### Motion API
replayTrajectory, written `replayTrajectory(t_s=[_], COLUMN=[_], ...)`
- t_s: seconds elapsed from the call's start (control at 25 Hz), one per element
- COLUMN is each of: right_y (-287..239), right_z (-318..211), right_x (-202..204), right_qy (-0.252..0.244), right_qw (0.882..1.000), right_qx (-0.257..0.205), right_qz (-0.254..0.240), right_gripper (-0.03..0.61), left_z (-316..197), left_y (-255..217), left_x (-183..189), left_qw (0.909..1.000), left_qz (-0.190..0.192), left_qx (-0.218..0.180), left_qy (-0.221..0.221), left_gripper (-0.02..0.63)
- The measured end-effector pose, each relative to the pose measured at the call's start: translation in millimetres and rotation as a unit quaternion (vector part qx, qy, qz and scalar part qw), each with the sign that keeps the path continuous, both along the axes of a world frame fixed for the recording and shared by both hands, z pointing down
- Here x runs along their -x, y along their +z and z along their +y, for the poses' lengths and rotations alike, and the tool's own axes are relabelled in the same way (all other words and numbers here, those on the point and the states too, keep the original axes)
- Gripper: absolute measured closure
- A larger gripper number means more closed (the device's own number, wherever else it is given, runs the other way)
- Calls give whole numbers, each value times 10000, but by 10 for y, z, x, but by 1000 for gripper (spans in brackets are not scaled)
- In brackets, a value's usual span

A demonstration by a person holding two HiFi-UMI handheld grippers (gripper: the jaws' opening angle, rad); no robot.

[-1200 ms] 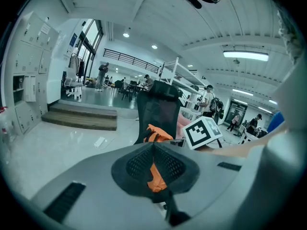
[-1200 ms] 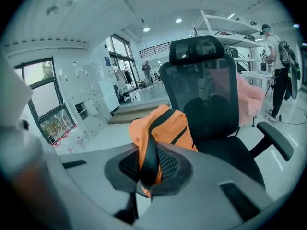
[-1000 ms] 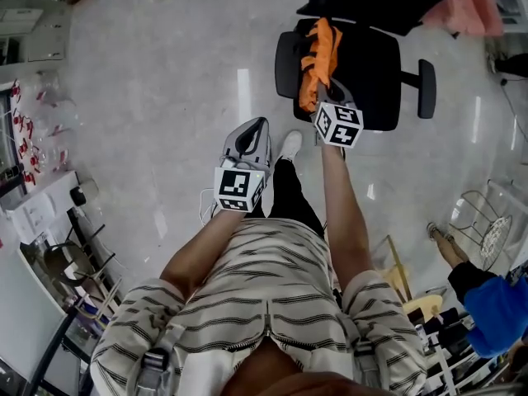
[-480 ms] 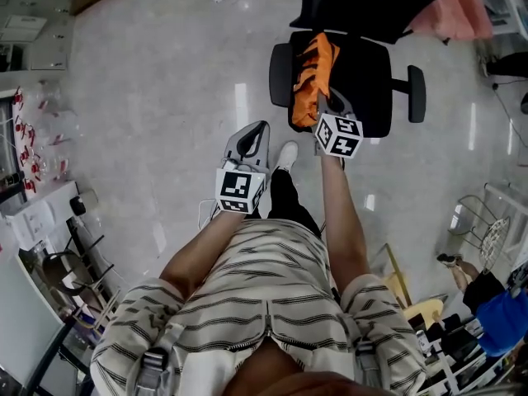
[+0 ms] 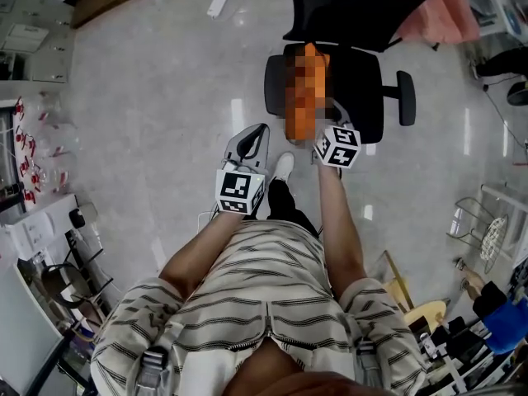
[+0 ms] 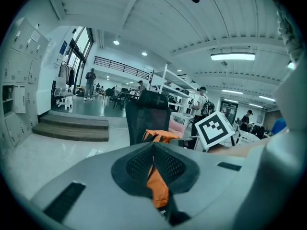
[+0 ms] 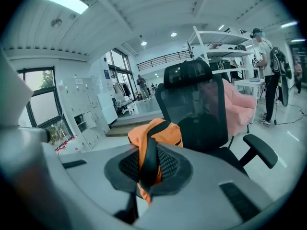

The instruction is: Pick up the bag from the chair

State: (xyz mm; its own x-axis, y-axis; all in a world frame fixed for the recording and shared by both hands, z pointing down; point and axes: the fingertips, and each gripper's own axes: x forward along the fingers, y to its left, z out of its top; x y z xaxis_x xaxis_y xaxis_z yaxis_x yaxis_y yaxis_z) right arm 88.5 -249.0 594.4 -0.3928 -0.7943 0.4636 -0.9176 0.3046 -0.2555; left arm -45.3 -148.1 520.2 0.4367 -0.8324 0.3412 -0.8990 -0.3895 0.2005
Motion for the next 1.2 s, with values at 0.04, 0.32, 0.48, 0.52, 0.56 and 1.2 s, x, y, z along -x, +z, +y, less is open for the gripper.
replayTrajectory(t_s=[0.04,0.32,0.48,0.52,0.56,1.2], right_y=[-26,-352,-535,-564,-591,-1268], right_z=[15,90,175,203,229,434], right_x=[-12,-18,-12,-17,-19,-102], right_qy=[24,126,145,151,162,269], right_qw=[10000,9995,9990,9989,9987,9941], right_qx=[-17,-266,-401,-424,-444,-981], right_qz=[-5,-103,-157,-161,-170,-389], right_gripper=[554,554,554,554,554,554], left_z=[3,15,4,-1,-7,24], left_y=[-24,-227,-327,-358,-389,-731], left_x=[-10,-1,-30,-43,-53,-241], left_qw=[10000,9996,9991,9989,9987,9954], left_qz=[-3,-90,-80,-75,-66,-13], left_qx=[-26,-272,-388,-425,-462,-845], left_qy=[13,73,145,169,197,450], left_gripper=[592,592,592,592,592,592])
